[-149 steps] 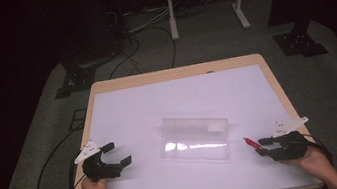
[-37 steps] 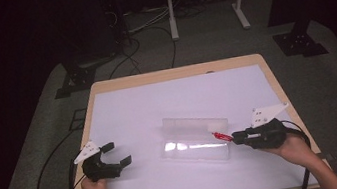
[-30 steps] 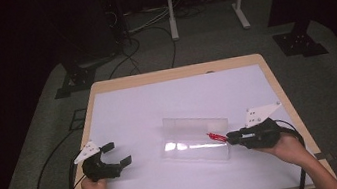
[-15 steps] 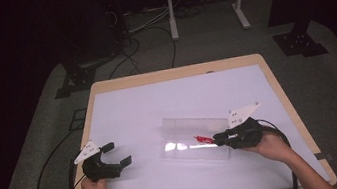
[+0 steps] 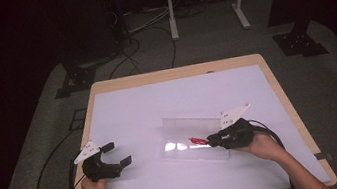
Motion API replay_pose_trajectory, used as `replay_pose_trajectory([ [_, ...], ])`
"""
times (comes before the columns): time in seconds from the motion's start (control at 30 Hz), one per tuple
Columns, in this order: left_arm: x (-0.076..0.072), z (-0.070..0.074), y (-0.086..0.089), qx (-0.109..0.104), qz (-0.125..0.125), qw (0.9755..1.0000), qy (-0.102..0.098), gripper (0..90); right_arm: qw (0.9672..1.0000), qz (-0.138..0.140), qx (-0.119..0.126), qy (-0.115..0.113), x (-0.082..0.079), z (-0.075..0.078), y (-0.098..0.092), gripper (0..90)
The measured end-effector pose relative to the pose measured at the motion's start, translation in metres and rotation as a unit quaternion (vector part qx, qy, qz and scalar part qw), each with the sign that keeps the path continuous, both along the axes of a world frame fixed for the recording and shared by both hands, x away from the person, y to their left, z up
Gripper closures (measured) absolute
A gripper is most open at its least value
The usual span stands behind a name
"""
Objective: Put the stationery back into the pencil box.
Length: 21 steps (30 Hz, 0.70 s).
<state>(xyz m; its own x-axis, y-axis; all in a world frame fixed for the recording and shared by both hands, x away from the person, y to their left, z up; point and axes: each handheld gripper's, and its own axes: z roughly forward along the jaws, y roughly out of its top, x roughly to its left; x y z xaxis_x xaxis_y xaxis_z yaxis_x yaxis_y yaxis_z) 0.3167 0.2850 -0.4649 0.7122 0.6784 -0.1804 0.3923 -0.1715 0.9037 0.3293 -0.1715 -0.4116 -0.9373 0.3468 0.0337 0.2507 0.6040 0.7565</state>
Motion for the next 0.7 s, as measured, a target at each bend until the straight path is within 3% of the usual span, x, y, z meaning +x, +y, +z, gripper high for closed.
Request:
replay_pose_trajectory([
  [0.7, 0.000, 0.000, 0.000, -0.001, 0.003, 1.0000, 0.001, 0.0, 0.9998, 0.011, -0.011, 0.014, 0.014, -0.018, 0.019, 78.8],
])
